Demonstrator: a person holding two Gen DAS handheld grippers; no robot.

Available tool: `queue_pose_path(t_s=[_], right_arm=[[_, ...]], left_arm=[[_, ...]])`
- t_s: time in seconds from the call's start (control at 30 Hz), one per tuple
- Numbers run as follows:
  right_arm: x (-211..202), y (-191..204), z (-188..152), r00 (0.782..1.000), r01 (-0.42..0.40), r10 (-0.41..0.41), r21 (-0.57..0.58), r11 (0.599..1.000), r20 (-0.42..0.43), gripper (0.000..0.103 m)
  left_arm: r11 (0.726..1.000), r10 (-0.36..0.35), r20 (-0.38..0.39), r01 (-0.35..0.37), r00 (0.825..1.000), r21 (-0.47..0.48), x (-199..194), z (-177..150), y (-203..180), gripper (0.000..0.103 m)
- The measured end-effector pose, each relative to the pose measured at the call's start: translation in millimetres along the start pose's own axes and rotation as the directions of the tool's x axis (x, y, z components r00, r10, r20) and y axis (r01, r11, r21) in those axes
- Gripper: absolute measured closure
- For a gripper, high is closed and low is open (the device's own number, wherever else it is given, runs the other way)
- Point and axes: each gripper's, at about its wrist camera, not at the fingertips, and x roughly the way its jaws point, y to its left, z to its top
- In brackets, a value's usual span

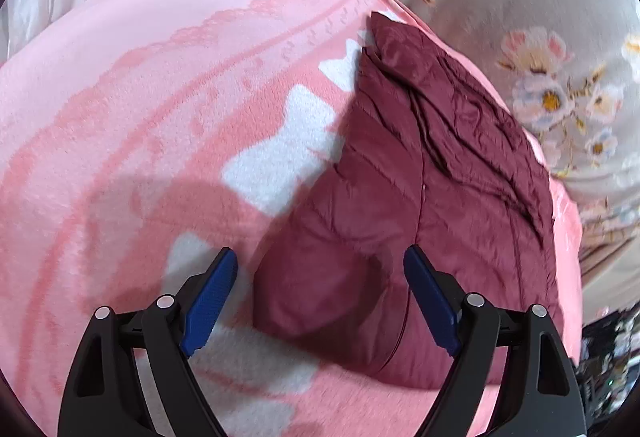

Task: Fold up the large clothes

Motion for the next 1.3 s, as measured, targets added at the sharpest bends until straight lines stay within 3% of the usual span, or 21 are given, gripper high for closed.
queue_pose_path(t_s=[0.1, 0.13, 0.17, 0.23, 0.3, 0.33, 0.47, 0.7, 0.83, 0.97, 1.1, 1.23, 1.3], right_arm=[[10, 8, 3, 1.0, -0.017, 0.017, 0.016, 1.0, 0.007, 0.025], [12, 10, 4, 1.0, -0.021, 0.02, 0.019, 1.0, 0.007, 0.028], [16, 13, 4, 1.0, -0.028, 0.028, 0.017, 0.999, 0.002, 0.032], [22, 17, 4, 1.0, -0.021, 0.021, 0.007, 1.0, -0.018, 0.062], [25, 22, 2, 0.999, -0.023, 0.023, -0.009, 1.0, -0.035, 0.086], [22, 23, 2, 0.999, -0.026, 0.025, -0.01, 1.0, -0.027, 0.093], [-13, 35, 1, 0.998, -0.056, 0.058, -0.05, 0.997, 0.035, 0.098], [-129, 42, -25, 0.976, -0.093, 0.12, -0.155, 0.983, 0.179, 0.099], [-206, 57, -42, 0.946, -0.087, 0.162, -0.264, 0.961, 0.279, 0.099], [-249, 89, -32, 0.898, -0.1, 0.225, -0.325, 0.94, 0.377, 0.099], [-228, 104, 9, 0.883, -0.109, 0.238, -0.317, 0.942, 0.404, 0.099], [-151, 103, 61, 0.913, -0.093, 0.181, -0.245, 0.965, 0.367, 0.099], [-117, 100, 75, 0.923, -0.079, 0.154, -0.218, 0.973, 0.354, 0.099]], left_arm=[[1.0, 0.023, 0.006, -0.023, 1.0, -0.013, 3, 4, -1, 0.036], [0.999, 0.03, -0.003, -0.03, 1.0, -0.01, 4, 5, -3, 0.051], [0.999, 0.038, -0.014, -0.038, 0.999, -0.007, 6, 6, -4, 0.059], [0.999, 0.037, -0.027, -0.037, 0.999, 0.0, 4, 6, -6, 0.083], [0.999, 0.035, -0.02, -0.034, 0.999, 0.019, -2, 5, -10, 0.095], [0.999, 0.037, -0.014, -0.036, 0.999, 0.029, -5, 4, -12, 0.098], [0.998, -0.002, 0.03, 0.001, 1.0, 0.057, -35, 0, -21, 0.101], [0.99, -0.119, 0.054, 0.115, 0.991, 0.076, -126, -23, -15, 0.101], [0.981, -0.183, 0.072, 0.178, 0.98, 0.072, -200, -42, -13, 0.101], [0.977, -0.177, 0.174, 0.151, 0.969, 0.151, -258, -42, -35, 0.101], [0.972, -0.147, 0.24, 0.096, 0.96, 0.214, -261, -16, -68, 0.1], [0.972, -0.072, 0.252, 0.011, 0.965, 0.236, -214, 26, -93, 0.098], [0.971, -0.001, 0.246, -0.059, 0.969, 0.234, -176, 50, -103, 0.098]])
